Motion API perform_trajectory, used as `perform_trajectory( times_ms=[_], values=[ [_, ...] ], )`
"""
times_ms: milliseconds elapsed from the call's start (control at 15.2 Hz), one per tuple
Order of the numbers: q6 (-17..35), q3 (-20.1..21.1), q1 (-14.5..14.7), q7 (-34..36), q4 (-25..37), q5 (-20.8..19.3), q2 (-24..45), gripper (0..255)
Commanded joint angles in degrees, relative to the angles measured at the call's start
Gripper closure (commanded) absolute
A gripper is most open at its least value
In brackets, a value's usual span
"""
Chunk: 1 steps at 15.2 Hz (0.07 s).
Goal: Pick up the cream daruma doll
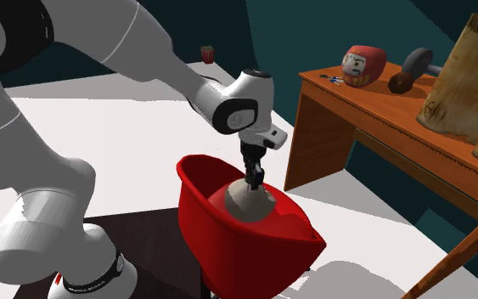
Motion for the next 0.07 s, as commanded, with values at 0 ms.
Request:
perform_trajectory(
  times_ms=[0],
  values=[
    [-0.50,-0.02,0.02,-0.13,0.21,0.18,-0.41,255]
  ],
)
